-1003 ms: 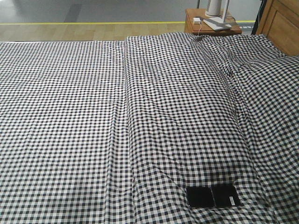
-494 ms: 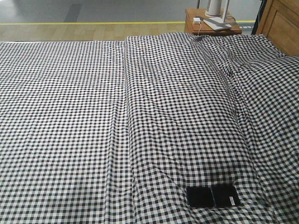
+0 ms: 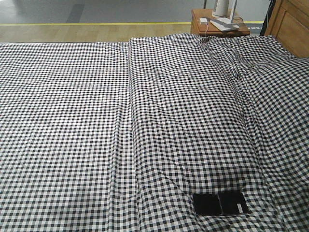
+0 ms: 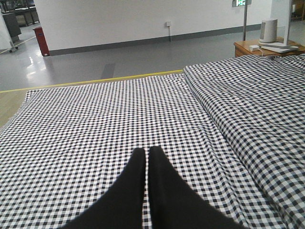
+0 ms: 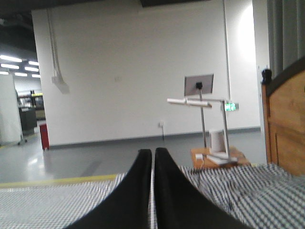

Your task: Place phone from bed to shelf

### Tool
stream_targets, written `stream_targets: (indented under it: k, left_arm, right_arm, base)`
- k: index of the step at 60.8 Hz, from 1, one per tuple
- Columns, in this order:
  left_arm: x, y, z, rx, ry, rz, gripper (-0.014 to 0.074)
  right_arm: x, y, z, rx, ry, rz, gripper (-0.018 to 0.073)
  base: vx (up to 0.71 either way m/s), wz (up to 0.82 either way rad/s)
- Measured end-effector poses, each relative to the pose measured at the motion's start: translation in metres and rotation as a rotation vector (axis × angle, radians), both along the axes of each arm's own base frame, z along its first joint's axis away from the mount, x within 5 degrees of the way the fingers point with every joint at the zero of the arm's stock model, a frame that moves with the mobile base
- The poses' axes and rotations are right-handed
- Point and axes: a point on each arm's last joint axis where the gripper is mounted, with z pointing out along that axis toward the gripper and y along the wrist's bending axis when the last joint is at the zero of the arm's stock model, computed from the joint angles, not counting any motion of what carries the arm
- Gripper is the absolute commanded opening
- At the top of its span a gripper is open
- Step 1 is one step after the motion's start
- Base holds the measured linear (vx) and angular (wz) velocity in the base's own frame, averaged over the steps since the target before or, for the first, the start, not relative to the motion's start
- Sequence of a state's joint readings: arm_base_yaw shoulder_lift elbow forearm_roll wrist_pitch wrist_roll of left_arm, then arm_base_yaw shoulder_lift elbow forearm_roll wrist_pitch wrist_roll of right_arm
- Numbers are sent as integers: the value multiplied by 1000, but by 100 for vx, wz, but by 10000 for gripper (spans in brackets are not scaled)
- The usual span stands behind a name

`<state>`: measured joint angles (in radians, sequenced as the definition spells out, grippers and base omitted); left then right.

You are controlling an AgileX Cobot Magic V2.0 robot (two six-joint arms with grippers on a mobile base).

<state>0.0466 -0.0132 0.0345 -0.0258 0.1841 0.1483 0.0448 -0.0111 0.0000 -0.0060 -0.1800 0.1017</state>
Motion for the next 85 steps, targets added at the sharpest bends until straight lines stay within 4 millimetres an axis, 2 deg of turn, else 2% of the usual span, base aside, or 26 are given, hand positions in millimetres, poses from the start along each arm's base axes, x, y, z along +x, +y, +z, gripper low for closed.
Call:
stream_targets:
  k: [8,12,22,29,35,40,47,54,60,67,78,83,85]
  left_arm:
    - [0,0,0,0,0,0,1]
    - [0,0,0,0,0,0,1]
    - [0,0,0,0,0,0,1]
    - [0,0,0,0,0,0,1]
    - [0,0,0,0,0,0,1]
    - [0,0,0,0,0,0,1]
    - [0,0,0,0,0,0,1]
    - [0,0,0,0,0,0,1]
    - [0,0,0,0,0,0,1]
    - [0,0,0,0,0,0,1]
    - [0,0,0,0,0,0,1]
    - [0,0,0,0,0,0,1]
    - [0,0,0,0,0,0,1]
  right_arm:
    - [-10,0,37,-28,-113,-12,-6]
    - [-18,-1,61,-57,-177,-25,-6]
    - [-23,-1,117,-110,-216,-49,-6]
    - [-10,0,153,-120,-160,-48,-6]
    - [10,0,173,-128,-62,-43,-6]
    - [32,1,182,-135,47,-36,-4]
    - [64,3,180,-144,208,-26,9]
    - [97,4,163,-154,382,-14,48]
    - [119,5,145,-162,516,-5,126]
    - [139,6,125,-169,652,4,284]
    - [154,7,107,-170,760,11,622]
    - [155,7,106,-166,765,11,726]
    - [155,7,106,-166,761,11,728]
  base:
    - [0,0]
    - [0,0]
    - [0,0]
    - [0,0]
    - [0,0]
    - [0,0]
    - [0,0]
    - [0,0]
    - [0,0]
    - [0,0]
    - [0,0]
    - [0,0]
    - [0,0]
